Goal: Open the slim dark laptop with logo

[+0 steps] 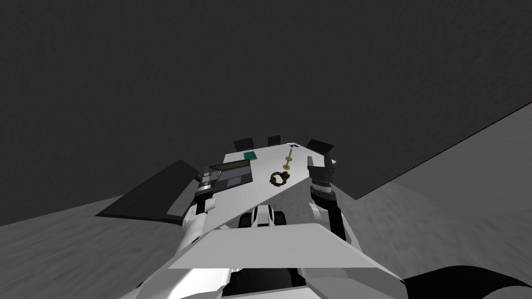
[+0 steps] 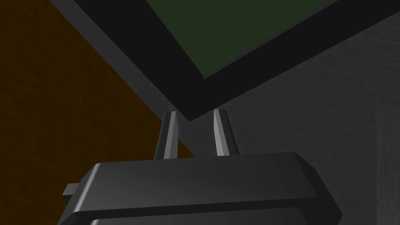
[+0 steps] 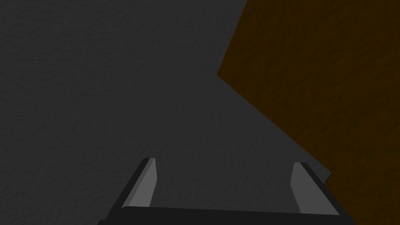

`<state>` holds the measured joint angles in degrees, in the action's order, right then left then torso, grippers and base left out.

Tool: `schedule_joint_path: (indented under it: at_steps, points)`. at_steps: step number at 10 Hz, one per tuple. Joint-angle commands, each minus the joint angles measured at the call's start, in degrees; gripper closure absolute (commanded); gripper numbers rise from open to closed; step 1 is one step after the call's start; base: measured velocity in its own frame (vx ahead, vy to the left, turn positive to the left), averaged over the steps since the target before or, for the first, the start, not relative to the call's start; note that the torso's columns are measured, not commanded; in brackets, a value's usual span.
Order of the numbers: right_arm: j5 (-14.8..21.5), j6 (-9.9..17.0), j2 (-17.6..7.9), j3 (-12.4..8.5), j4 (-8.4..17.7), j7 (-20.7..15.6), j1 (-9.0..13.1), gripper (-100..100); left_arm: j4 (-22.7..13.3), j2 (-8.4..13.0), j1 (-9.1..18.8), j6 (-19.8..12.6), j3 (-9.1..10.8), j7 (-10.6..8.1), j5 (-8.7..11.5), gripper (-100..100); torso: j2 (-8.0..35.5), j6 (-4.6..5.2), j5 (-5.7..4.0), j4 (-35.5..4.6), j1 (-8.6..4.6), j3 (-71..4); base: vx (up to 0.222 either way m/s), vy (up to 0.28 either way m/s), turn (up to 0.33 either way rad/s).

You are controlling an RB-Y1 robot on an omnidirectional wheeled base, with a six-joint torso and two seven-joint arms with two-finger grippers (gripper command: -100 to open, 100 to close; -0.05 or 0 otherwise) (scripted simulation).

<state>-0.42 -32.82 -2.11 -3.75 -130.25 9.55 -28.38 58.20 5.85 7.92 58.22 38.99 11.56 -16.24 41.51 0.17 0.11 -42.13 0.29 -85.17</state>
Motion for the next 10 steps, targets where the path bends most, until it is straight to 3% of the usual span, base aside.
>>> schedule_joint_path:
  at_steps: [1,2,3,10]
  points:
    - [0.0,0.0,0.0,0.0,0.0,0.0,0.0,0,-0.7,-0.2,-1.2,2.9,-2.14,0.09,0.6,100,0.0,-0.03,0.01,0.0,-0.05,0.0,0.005,-0.034,0.18]
    - [0.0,0.0,0.0,0.0,0.0,0.0,0.0,0,-0.7,-0.2,-1.2,3.1,-2.14,0.09,0.6,100,0.0,-0.1,-0.08,0.0,0.14,0.1,0.005,-0.027,0.153]
    - [0.0,0.0,0.0,0.0,0.0,0.0,0.0,0,-1.4,-0.3,-2.4,5.2,-4.26,0.18,1.3,100,0.1,-0.11,-0.05,-0.1,0.32,0.2,0.01,-0.04,0.227]
    - [0.0,0.0,0.0,0.0,0.0,0.0,0.0,0,-1.4,-0.3,-2.4,6.1,-4.26,0.18,1.3,100,0.1,-0.16,-0.13,-0.1,0.57,0.0,0.001,-0.002,0.014]
